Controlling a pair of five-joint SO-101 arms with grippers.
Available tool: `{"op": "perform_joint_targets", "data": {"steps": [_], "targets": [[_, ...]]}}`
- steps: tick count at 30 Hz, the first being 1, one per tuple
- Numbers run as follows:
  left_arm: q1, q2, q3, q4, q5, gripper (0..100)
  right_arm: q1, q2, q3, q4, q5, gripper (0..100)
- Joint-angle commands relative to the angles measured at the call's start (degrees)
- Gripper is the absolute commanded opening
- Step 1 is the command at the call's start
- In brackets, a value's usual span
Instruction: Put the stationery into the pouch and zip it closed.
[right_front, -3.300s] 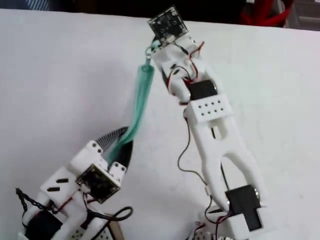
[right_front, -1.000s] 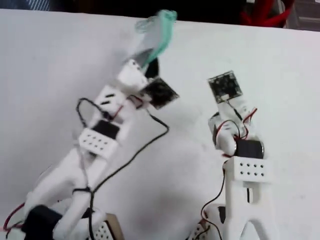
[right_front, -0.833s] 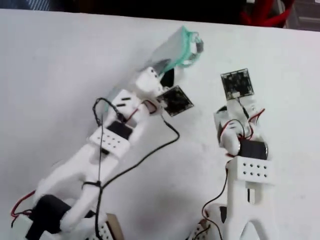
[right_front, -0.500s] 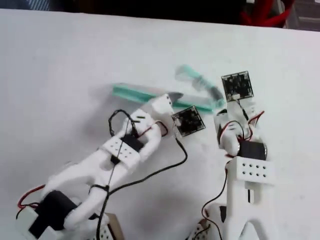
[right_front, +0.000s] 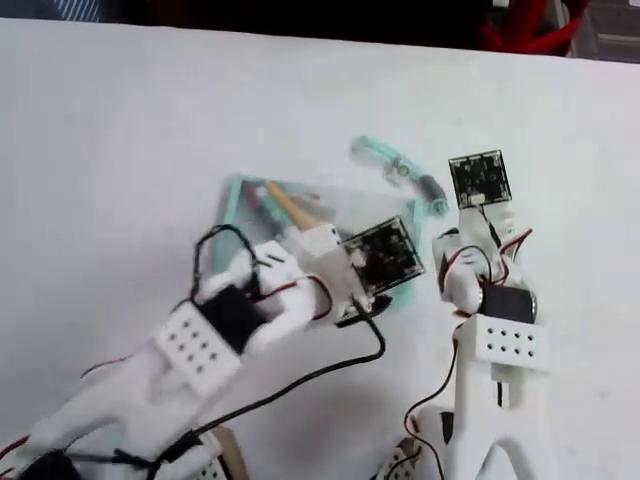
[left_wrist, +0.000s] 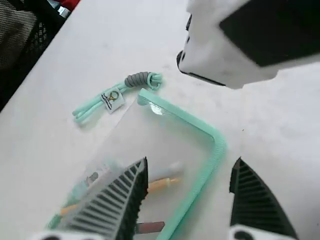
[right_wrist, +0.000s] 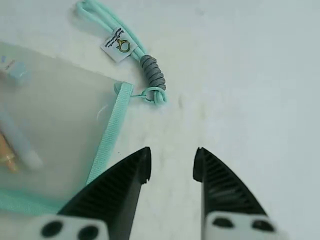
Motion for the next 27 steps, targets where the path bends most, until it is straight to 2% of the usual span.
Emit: {"op": "perform_joint_targets", "data": {"steps": [1, 5, 11, 14, 17, 21, 27], "targets": [[-1.01, -7.78, -5.54, 4.31, 0.79, 26, 0.31, 0.13, -0.18, 0.22, -0.26, 13.3], [-9.45, -15.25, -7.12, 4.31, 0.88, 22, 0.31, 0.04, -0.35, -0.04, -0.18, 13.2], [-27.38, -29.76, -8.09, 5.27, 0.88, 2, -2.33, -0.22, -4.40, 1.80, -0.53, 13.0], [-37.58, -35.91, -8.00, 5.71, 1.32, 4, -4.62, -0.22, -10.90, 8.13, -0.53, 13.0], [-44.88, -39.43, -9.23, 8.18, 7.91, 3, -6.73, -0.40, -20.13, 17.10, -0.53, 13.0], [-46.02, -40.40, -17.76, 17.32, 10.46, 3, -9.89, -0.40, -33.85, 30.02, -0.53, 13.0], [-38.11, -40.40, -32.00, 29.89, 12.57, 3, -13.76, -0.48, -48.79, 44.62, -0.62, 11.8]]}}
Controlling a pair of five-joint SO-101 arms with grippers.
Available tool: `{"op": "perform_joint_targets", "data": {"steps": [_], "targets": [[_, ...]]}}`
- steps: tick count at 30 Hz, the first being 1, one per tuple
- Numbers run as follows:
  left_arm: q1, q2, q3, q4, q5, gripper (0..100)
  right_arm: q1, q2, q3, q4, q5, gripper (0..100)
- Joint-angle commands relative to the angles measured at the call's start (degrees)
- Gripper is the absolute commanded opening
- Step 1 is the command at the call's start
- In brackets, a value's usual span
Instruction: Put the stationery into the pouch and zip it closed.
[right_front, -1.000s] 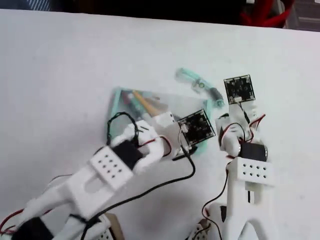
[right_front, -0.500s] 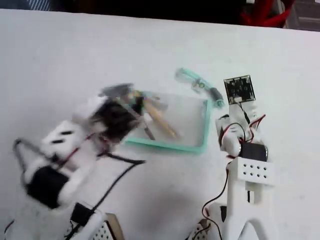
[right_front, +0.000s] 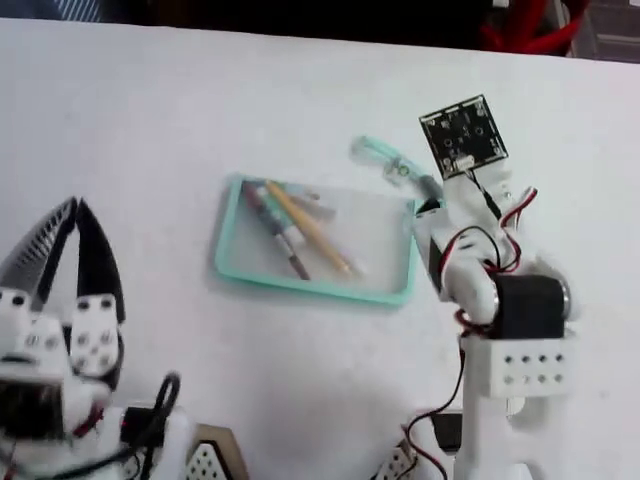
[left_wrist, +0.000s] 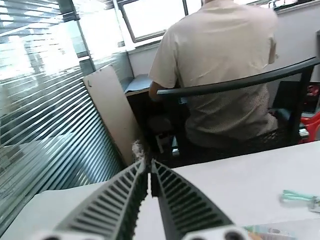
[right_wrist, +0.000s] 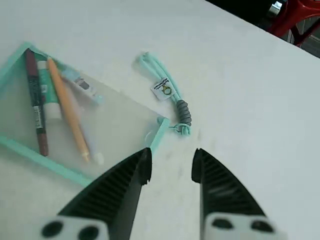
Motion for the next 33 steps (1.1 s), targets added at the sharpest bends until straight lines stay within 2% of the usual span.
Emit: {"op": "perform_joint_targets", "data": {"steps": [1, 3, 6, 9, 13, 16, 20, 27, 33], "targets": [[4.53, -0.22, -9.49, 6.95, 3.25, 3, -2.42, -0.57, -10.37, 9.27, -0.62, 9.1], [5.76, -0.40, -13.80, 10.81, 4.48, 3, -3.91, -1.89, -14.59, 14.29, -0.70, 1.2], [5.67, -0.48, -18.73, 14.77, 4.66, 3, -5.58, -6.81, -18.55, 18.15, -4.04, 4.6], [5.67, -0.57, -23.21, 19.08, 4.75, 3, -5.76, -15.87, -19.34, 17.98, -7.82, 2.7], [5.58, -1.01, -30.15, 25.49, 4.57, 3, -5.76, -31.78, -18.99, 16.57, -8.26, 1.8], [5.58, -4.70, -32.97, 27.25, 4.48, 3, -5.67, -42.33, -18.90, 16.48, -8.26, 1.8], [4.53, -13.67, -32.70, 27.08, 4.40, 3, -5.32, -51.56, -18.90, 16.57, -8.70, 1.8], [-6.02, -24.40, -29.01, 27.43, 4.48, 3, -5.32, -58.59, -18.90, 18.24, -8.70, 1.8], [-3.30, -23.69, -19.87, 26.64, 4.84, 3, -5.58, -58.24, -16.70, 18.24, -8.79, 1.9]]}}
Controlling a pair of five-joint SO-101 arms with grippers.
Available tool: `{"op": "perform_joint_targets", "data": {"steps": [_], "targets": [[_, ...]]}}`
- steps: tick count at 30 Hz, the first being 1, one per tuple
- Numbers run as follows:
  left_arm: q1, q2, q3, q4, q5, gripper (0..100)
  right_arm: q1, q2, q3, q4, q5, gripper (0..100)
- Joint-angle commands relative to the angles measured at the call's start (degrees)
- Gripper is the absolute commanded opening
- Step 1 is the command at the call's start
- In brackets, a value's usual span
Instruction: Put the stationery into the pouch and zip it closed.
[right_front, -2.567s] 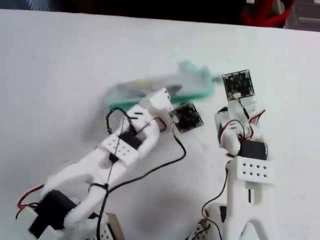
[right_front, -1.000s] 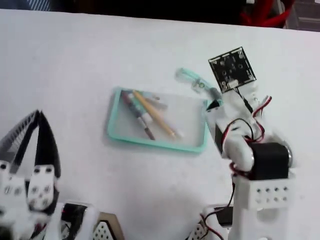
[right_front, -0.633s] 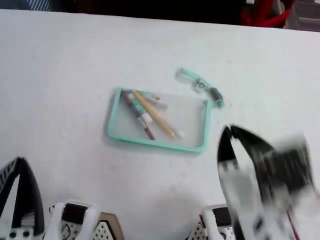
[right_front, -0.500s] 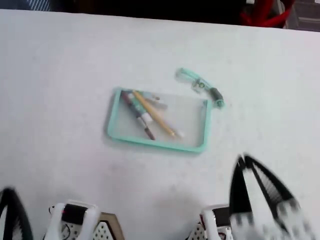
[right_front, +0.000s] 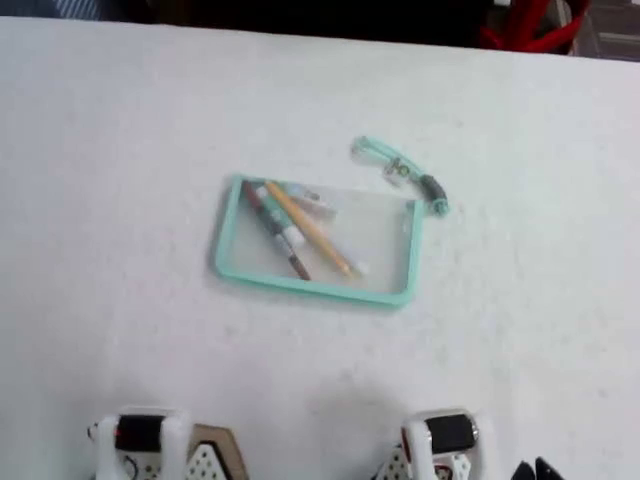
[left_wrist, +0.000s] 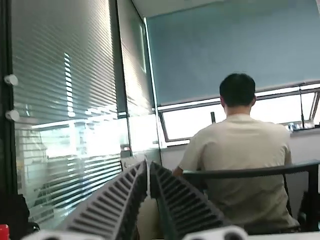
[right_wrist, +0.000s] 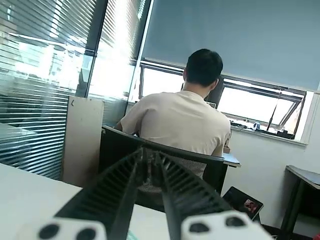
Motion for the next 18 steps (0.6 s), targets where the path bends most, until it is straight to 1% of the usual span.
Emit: {"op": "perform_joint_targets", "data": {"steps": [1, 3, 5, 8, 11, 15, 18], "targets": [[1.71, 0.31, 10.20, -1.67, 0.44, 3, -0.22, 0.22, 4.75, -0.04, -0.53, 2.0], [1.80, 0.31, 19.25, -4.13, 0.26, 3, -0.31, 0.22, 11.87, -1.36, -0.53, 2.0], [1.54, 0.31, 29.45, -8.53, 0.18, 3, -0.40, 0.22, 21.01, -4.53, -0.18, 2.1], [1.54, 0.31, 44.13, -18.90, 0.44, 2, 0.04, 0.22, 34.29, -14.37, 0.00, 2.1], [1.54, 0.31, 55.82, -28.48, 0.26, 2, 0.04, 0.22, 46.42, -25.01, 0.00, 2.1], [1.63, 0.31, 69.71, -33.32, 0.26, 3, -0.31, 0.22, 62.07, -34.86, -0.18, 2.1], [1.45, 0.31, 81.58, -38.15, 0.26, 3, -0.31, 0.22, 74.29, -38.37, -0.35, 2.1]]}}
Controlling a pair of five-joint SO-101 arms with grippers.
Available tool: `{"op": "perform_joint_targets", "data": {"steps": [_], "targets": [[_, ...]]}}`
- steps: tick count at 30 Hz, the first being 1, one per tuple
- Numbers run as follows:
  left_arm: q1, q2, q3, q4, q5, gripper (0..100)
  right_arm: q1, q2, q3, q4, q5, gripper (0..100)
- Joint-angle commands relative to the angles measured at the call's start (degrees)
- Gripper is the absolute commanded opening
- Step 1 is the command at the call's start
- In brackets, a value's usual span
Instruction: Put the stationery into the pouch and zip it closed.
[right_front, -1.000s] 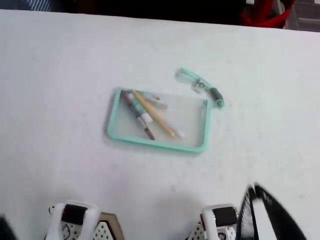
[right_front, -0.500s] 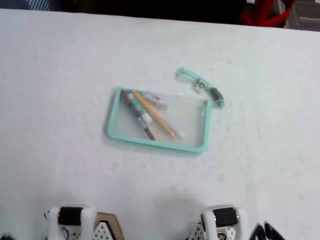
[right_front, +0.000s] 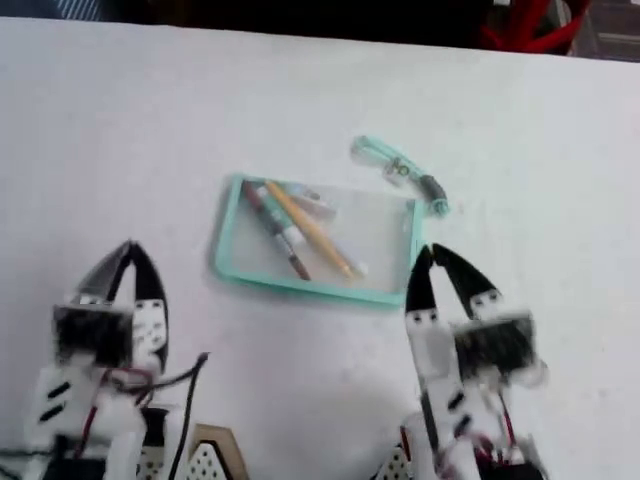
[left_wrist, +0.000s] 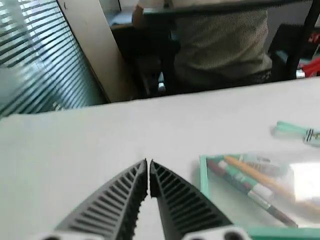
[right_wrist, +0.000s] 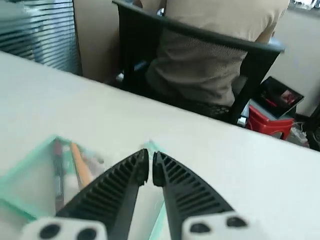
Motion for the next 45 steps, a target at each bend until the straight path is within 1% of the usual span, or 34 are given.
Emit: {"op": "perform_joint_targets", "data": {"steps": [1, 3, 10, 15, 18, 21, 22, 23, 45], "targets": [[0.13, 0.13, 13.36, -7.21, 0.26, 3, -0.40, 0.04, 13.80, -5.05, -0.35, 2.1], [0.13, 0.13, 17.76, -8.62, 0.26, 3, -0.31, -0.04, 19.25, -5.85, 0.00, 1.9], [0.13, 0.13, 24.88, -8.35, 0.26, 3, 2.77, 0.04, 26.90, -5.76, 0.00, 2.1], [0.13, 0.13, 31.21, -6.95, 0.62, 3, 2.77, 0.40, 35.34, -5.58, -0.09, 1.9], [0.13, 0.22, 31.21, -3.52, 0.70, 3, 2.86, 0.13, 35.16, -1.71, 0.00, 1.8], [0.31, 0.31, 33.76, 4.22, 0.62, 3, 2.86, 0.13, 35.16, 4.53, 0.00, 1.8], [0.31, 0.31, 33.58, 5.27, 0.70, 3, 2.77, 0.13, 35.16, 7.25, 0.00, 1.8], [0.13, 0.31, 33.58, 4.84, 0.70, 3, 2.68, 0.04, 35.16, 9.10, -0.26, 1.8], [0.22, 0.31, 33.67, 4.75, 0.53, 3, 2.77, 0.22, 35.16, 8.57, -0.09, 1.8]]}}
